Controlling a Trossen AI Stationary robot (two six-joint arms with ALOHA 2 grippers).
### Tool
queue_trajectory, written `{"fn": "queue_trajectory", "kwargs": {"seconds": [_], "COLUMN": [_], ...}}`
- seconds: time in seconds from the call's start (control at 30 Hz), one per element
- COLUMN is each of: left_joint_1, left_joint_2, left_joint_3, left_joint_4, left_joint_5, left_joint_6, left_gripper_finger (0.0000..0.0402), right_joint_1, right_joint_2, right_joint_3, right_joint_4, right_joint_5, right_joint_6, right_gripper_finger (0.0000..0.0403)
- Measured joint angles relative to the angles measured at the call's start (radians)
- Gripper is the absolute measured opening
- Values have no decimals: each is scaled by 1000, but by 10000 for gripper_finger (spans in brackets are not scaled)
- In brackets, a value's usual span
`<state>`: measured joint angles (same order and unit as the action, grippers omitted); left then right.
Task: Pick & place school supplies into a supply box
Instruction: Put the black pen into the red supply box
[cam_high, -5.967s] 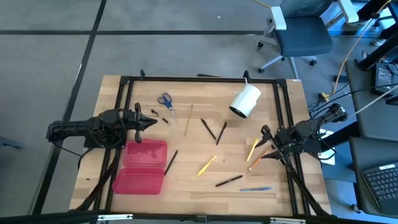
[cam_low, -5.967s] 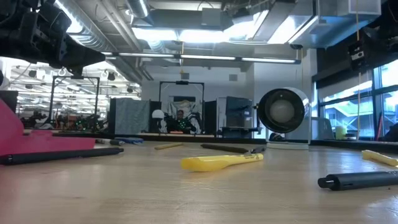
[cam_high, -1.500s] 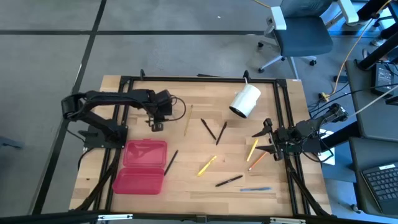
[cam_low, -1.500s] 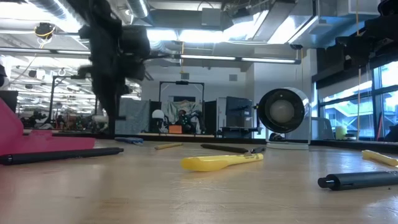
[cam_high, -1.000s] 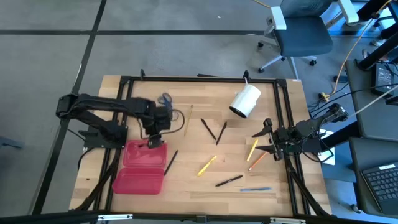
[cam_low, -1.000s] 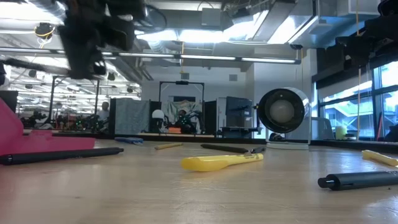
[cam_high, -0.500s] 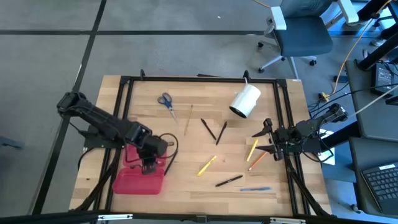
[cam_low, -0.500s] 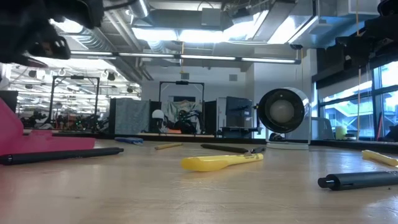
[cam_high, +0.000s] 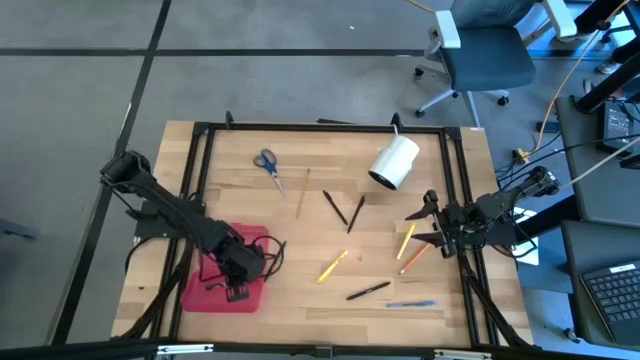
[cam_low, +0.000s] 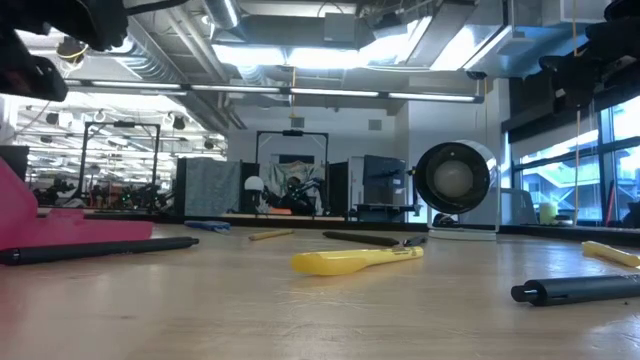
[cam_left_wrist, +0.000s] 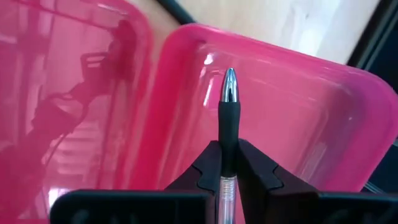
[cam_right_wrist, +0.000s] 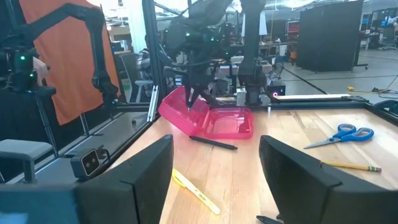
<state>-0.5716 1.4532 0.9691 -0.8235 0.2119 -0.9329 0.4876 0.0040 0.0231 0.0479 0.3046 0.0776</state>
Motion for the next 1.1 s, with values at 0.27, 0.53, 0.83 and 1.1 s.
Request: {"fn": "queue_trajectory", "kwargs": {"seconds": [0.27,0.53,0.83,1.1], "left_joint_1": [-17,-17,-17,-17], "left_joint_2": [76,162,259,286], "left_joint_3": [0,0,0,1], "left_joint_4": [20,27,110,107], "left_joint_5": [11,56,62,47], "left_joint_6": [14,54,75,82], "left_gripper_finger": [22,22,27,58], "right_joint_1": [0,0,0,0], "right_joint_2": [0,0,0,0], "right_joint_3": [0,0,0,0], "right_joint_4": [0,0,-1,-1], "right_joint_5": [0,-1,-1,-1], "right_joint_6": [0,0,0,0], "right_gripper_finger": [242,242,242,242]}}
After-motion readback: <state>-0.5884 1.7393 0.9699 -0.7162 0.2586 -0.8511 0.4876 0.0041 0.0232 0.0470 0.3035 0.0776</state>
